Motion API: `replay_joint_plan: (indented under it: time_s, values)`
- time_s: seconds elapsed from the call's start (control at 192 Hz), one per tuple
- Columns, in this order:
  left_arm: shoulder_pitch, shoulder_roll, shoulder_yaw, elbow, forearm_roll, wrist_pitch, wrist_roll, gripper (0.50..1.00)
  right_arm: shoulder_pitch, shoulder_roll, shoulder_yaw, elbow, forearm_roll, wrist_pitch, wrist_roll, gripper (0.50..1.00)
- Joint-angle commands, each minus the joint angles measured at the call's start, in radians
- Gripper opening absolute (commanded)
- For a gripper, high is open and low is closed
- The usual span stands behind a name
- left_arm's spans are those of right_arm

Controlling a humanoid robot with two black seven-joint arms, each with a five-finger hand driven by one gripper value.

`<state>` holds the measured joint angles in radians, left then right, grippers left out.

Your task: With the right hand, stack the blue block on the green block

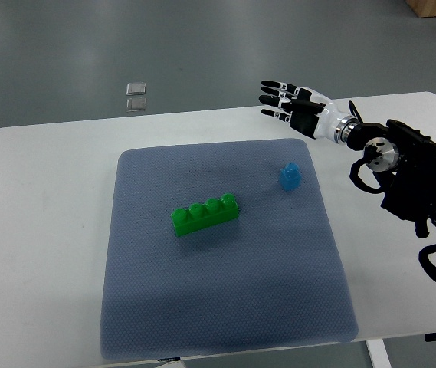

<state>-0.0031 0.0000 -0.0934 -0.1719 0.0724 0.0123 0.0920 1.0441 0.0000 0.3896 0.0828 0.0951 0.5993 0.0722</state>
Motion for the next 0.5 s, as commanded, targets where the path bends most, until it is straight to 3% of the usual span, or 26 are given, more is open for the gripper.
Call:
replay_joint_plan:
  time_s: [0.0,0.495]
  values:
    - [0.000,0.000,0.000,0.000,0.000,0.000,0.000,1.000,0.001,0.000,0.000,0.000,0.000,-0.001,0.000,0.926]
    - [-0.002,0.000,0.003,0.015,0.000,0.009,0.000,1.000,0.016,0.000,-0.025,0.000,-0.021,0.005,-0.002,0.926]
